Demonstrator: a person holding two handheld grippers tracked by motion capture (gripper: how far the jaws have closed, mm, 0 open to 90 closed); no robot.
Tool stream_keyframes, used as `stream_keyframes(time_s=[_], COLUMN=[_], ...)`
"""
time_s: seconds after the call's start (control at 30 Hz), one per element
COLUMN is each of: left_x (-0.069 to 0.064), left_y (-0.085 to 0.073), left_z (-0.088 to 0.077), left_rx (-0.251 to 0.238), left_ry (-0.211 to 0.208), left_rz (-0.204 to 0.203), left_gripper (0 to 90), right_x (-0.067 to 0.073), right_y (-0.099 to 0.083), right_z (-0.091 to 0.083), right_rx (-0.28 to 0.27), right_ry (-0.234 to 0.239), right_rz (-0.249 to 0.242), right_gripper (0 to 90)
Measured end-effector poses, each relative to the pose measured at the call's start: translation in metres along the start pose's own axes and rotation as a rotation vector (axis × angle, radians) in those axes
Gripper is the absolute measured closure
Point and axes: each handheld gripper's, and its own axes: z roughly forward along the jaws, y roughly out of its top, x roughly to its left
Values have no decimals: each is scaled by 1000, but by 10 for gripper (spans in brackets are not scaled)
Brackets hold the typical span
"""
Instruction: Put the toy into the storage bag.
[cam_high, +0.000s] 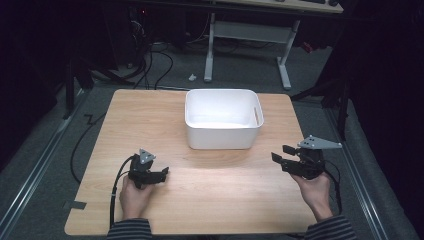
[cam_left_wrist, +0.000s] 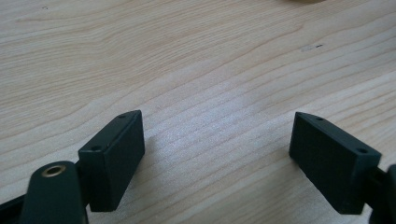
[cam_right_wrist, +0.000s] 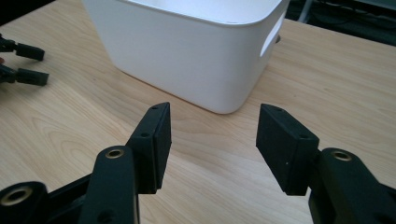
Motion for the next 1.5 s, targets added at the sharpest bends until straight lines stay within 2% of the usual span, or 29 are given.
stream_keyframes(time_s=[0.03, 0.1, 0.33, 0.47, 0.6, 0.73, 1.03, 1.3, 1.47, 1.5], left_x=[0, 0, 0, 0, 0, 0, 0, 0, 0, 0], left_y=[0, 0, 0, 0, 0, 0, 0, 0, 0, 0], left_z=[0, 0, 0, 0, 0, 0, 0, 0, 0, 0], left_rx=[0, 0, 0, 0, 0, 0, 0, 0, 0, 0], left_ry=[0, 0, 0, 0, 0, 0, 0, 0, 0, 0], left_rz=[0, 0, 0, 0, 0, 0, 0, 0, 0, 0], left_gripper=[184, 185, 184, 185, 184, 185, 185, 185, 185, 185], right_x=[3, 6, 16, 20, 24, 30, 39, 43, 38, 39], right_y=[-2, -3, -9, -17, -22, -26, -37, -47, -55, -57], right_z=[4, 10, 30, 45, 55, 64, 93, 109, 119, 122], right_rx=[-5, -10, 8, 18, 32, 50, 101, 122, 130, 148], right_ry=[15, 22, 54, 81, 64, 68, 90, 80, 50, 27], right_rz=[12, -2, -3, 12, -11, -35, -43, -73, -70, -88], right_gripper=[460, 460, 460, 459, 439, 437, 432, 419, 425, 424])
